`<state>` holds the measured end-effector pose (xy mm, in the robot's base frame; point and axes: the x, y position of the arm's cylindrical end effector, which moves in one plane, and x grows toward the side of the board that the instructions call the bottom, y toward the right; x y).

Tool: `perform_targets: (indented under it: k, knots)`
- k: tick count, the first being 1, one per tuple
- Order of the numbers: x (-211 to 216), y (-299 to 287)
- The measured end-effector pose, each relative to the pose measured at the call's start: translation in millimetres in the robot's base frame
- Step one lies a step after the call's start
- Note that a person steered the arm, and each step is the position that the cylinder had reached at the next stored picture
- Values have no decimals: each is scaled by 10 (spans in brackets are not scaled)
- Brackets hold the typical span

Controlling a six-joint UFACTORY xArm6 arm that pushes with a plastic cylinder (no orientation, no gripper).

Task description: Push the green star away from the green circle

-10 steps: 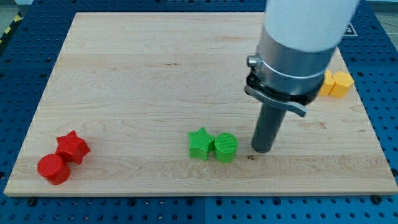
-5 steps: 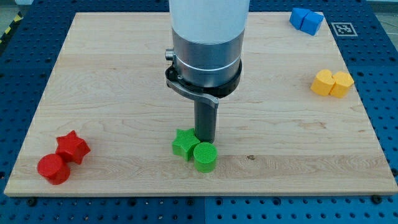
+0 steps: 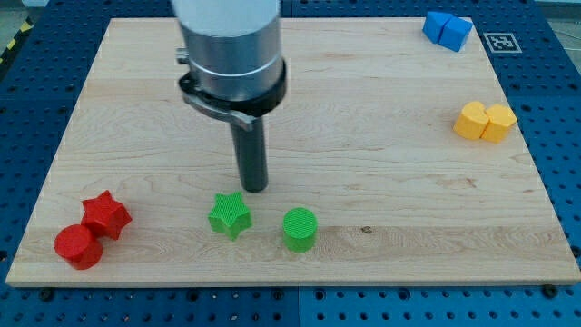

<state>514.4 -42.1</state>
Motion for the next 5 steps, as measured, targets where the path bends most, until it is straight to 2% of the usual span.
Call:
perform_targets:
  k: [5]
  knots:
    - [785, -3]
